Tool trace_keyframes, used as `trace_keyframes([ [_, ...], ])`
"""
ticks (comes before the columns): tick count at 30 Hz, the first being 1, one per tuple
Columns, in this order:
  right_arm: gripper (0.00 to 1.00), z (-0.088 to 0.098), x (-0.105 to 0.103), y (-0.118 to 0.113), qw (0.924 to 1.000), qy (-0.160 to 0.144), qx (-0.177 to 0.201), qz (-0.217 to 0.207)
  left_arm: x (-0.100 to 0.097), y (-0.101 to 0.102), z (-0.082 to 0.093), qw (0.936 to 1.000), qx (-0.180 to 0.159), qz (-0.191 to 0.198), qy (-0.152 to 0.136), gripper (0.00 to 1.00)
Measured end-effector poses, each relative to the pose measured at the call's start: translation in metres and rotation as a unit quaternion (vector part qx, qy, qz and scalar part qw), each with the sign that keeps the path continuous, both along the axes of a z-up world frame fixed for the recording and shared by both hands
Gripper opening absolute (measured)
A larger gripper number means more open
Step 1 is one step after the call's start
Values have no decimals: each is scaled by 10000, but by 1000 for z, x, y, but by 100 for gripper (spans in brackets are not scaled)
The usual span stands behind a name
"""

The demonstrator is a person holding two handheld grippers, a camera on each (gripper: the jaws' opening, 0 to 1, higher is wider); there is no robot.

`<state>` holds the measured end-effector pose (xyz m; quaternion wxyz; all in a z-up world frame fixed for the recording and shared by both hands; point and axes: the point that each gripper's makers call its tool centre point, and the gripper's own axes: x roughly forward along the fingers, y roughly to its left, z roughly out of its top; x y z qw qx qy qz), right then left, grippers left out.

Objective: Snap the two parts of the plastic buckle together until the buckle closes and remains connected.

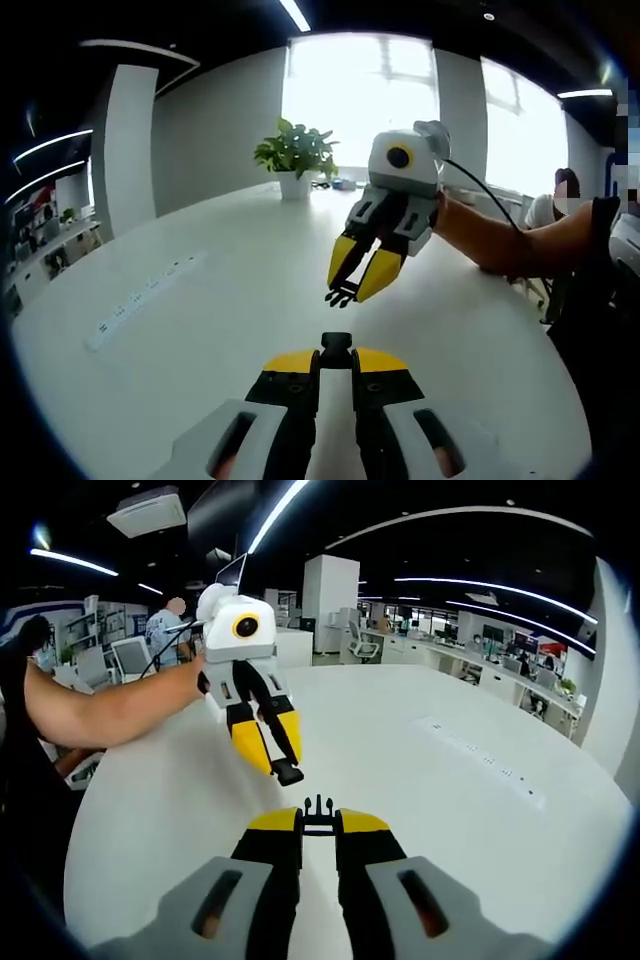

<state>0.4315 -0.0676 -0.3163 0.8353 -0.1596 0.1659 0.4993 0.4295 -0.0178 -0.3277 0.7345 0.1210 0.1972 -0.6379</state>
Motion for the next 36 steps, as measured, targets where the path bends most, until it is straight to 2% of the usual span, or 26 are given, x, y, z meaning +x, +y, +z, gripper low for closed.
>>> trace_keyframes([
  [22,11,1,-14,3,10000,-44,-36,28,-16,3,-6,10000,71,-31,28,10],
  [36,11,-8,-28,3,10000,-6,-57,59,-30,6,-10,10000,92,-34,10,10],
])
